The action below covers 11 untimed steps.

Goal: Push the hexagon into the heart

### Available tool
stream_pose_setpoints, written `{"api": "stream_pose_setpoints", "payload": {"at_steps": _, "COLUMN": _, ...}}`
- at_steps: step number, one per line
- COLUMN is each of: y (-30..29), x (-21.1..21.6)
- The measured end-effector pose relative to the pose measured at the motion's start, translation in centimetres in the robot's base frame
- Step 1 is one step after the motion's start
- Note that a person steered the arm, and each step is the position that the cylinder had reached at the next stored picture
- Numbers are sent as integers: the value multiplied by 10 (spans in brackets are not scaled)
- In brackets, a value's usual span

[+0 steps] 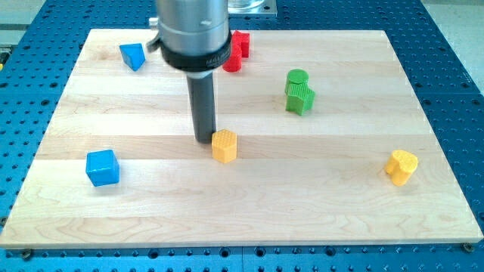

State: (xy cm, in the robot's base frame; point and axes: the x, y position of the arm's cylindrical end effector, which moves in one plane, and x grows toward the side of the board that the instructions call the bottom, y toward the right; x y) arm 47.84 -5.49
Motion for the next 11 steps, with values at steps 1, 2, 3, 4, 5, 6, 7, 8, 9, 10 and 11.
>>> {"api": "stream_pose_setpoints", "payload": {"at_steps": 1, "y": 81, "x": 55}}
{"api": "stream_pose_setpoints", "payload": {"at_steps": 2, "y": 138, "x": 94}}
{"api": "stream_pose_setpoints", "payload": {"at_steps": 3, "y": 151, "x": 92}}
{"api": "stream_pose_setpoints", "payload": {"at_steps": 4, "y": 107, "x": 75}}
{"api": "stream_pose_setpoints", "payload": {"at_steps": 5, "y": 124, "x": 55}}
{"api": "stream_pose_setpoints", "payload": {"at_steps": 6, "y": 179, "x": 44}}
{"api": "stream_pose_setpoints", "payload": {"at_steps": 7, "y": 217, "x": 42}}
{"api": "stream_pose_setpoints", "payload": {"at_steps": 8, "y": 209, "x": 8}}
{"api": "stream_pose_setpoints", "payload": {"at_steps": 9, "y": 238, "x": -2}}
{"api": "stream_pose_setpoints", "payload": {"at_steps": 10, "y": 248, "x": 12}}
{"api": "stream_pose_setpoints", "payload": {"at_steps": 11, "y": 254, "x": 20}}
